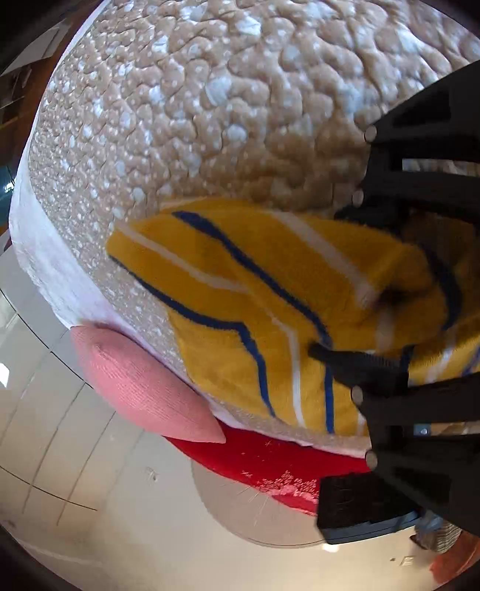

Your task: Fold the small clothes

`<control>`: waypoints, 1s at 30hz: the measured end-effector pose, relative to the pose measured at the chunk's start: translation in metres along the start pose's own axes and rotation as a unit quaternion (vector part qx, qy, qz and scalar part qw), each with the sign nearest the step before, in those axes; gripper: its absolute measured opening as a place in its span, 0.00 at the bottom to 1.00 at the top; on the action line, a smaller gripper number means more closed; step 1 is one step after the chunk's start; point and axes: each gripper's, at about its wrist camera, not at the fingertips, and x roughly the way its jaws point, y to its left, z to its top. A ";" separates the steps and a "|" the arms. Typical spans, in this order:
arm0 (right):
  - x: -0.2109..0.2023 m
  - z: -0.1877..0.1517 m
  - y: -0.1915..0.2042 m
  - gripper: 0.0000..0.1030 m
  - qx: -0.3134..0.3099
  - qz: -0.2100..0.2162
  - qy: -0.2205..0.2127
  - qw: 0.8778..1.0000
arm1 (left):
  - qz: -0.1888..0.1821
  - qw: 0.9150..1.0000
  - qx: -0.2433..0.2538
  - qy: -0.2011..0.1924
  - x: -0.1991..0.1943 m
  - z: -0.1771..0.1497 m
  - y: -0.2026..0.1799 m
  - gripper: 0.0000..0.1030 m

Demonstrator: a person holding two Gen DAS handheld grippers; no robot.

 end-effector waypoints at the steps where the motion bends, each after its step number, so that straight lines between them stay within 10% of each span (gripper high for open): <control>1: -0.003 0.000 0.010 0.40 -0.011 0.006 -0.003 1.000 | -0.003 1.000 -0.003 -0.005 -0.012 0.003 0.000 0.56; 7: -0.009 0.004 0.059 0.39 -0.061 0.056 -0.025 0.996 | 0.072 0.997 0.011 -0.039 -0.063 0.022 0.005 0.61; 10: 0.010 0.000 0.060 0.49 -0.071 -0.015 -0.026 0.997 | 0.164 0.986 0.020 -0.005 -0.040 0.006 0.020 0.62; 12: 0.026 -0.005 0.056 0.64 -0.092 -0.111 -0.017 0.989 | 0.142 0.990 -0.007 0.005 -0.032 -0.015 0.040 0.68; 14: 0.022 -0.011 0.050 0.67 -0.091 -0.113 -0.019 0.989 | 0.098 0.994 -0.038 0.008 -0.033 -0.029 0.054 0.68; 21: -0.048 -0.031 0.094 0.47 -0.141 -0.112 -0.100 0.979 | 0.108 0.992 -0.046 -0.048 -0.077 -0.071 0.051 0.68; 25: -0.040 -0.061 0.117 0.47 -0.167 -0.059 -0.064 0.982 | 0.154 0.983 -0.028 -0.091 -0.114 -0.103 0.038 0.68; 30: 0.001 -0.094 0.081 0.43 -0.135 -0.120 -0.001 0.984 | 0.241 0.953 0.009 -0.182 -0.177 -0.139 0.011 0.69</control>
